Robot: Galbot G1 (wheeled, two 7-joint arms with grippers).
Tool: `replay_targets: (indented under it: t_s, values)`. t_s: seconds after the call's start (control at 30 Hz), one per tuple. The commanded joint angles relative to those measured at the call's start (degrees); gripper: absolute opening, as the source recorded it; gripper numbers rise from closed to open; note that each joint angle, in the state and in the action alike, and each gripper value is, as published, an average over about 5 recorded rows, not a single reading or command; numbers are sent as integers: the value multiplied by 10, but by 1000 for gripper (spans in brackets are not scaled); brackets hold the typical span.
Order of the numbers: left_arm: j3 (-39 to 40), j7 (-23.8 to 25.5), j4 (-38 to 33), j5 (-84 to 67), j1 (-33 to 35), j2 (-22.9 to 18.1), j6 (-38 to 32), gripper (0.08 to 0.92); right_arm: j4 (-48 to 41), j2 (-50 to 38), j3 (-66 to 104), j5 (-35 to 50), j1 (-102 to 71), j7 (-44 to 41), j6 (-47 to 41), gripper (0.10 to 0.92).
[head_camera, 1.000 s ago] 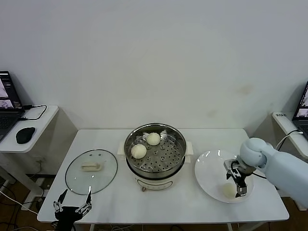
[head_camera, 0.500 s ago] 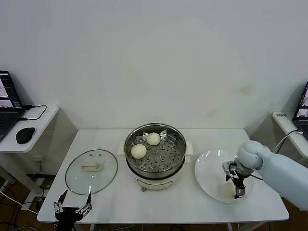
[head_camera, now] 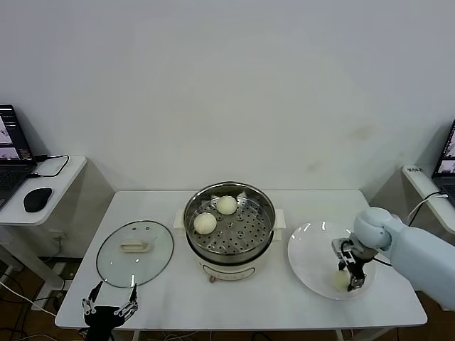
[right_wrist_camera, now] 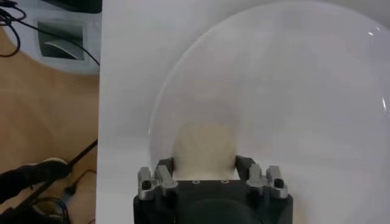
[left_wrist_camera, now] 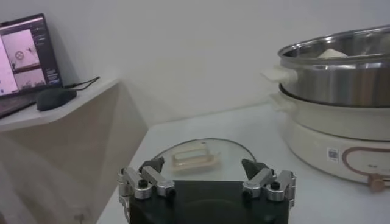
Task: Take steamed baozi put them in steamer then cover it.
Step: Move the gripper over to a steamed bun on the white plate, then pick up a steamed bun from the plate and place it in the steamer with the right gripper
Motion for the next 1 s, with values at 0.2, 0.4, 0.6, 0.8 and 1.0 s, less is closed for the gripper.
replay_targets:
  t_s: [0.2, 0.4, 0.6, 0.8, 1.0]
  values:
    - [4, -2, 3, -3, -7, 2, 0, 823, -18, 1, -23, 87, 169, -23, -1, 592]
    - [6, -9, 6, -3, -19, 1, -2, 823, -46, 60, -97, 161, 314, -32, 19, 586]
    - [2, -14, 2, -2, -24, 0, -4, 823, -104, 151, -137, 230, 403, -38, 86, 591]
    - [0, -19, -3, -1, -21, -2, -4, 823, -146, 214, -148, 271, 439, -45, 187, 591]
    - [-4, -19, -9, -3, -18, -3, -4, 823, -131, 255, -160, 278, 458, -46, 265, 594]
